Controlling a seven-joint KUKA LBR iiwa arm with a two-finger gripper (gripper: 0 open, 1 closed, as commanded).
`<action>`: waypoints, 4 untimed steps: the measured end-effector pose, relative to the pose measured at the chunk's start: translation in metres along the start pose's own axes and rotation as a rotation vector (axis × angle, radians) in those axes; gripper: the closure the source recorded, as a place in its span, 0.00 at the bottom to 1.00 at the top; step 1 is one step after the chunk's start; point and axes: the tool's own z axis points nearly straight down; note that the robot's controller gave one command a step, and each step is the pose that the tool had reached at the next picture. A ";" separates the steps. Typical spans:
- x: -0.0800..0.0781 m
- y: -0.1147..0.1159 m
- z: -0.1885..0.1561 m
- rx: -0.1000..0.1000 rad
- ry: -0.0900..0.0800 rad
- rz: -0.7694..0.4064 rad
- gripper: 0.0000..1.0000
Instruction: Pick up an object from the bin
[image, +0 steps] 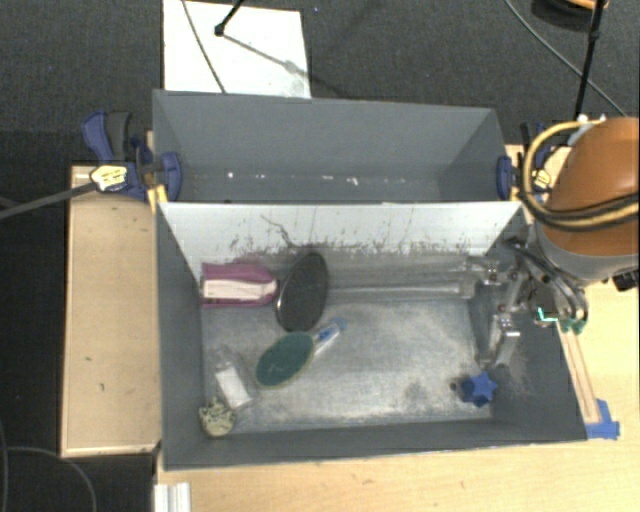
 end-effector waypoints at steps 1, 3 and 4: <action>0.010 -0.070 0.078 0.002 -0.002 -0.215 0.00; 0.021 -0.060 0.170 0.003 -0.009 -0.358 1.00; 0.021 -0.061 0.170 0.003 -0.010 -0.361 0.00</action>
Offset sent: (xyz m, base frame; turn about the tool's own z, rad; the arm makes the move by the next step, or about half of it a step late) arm -0.0100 -0.0683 -0.0766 -0.2196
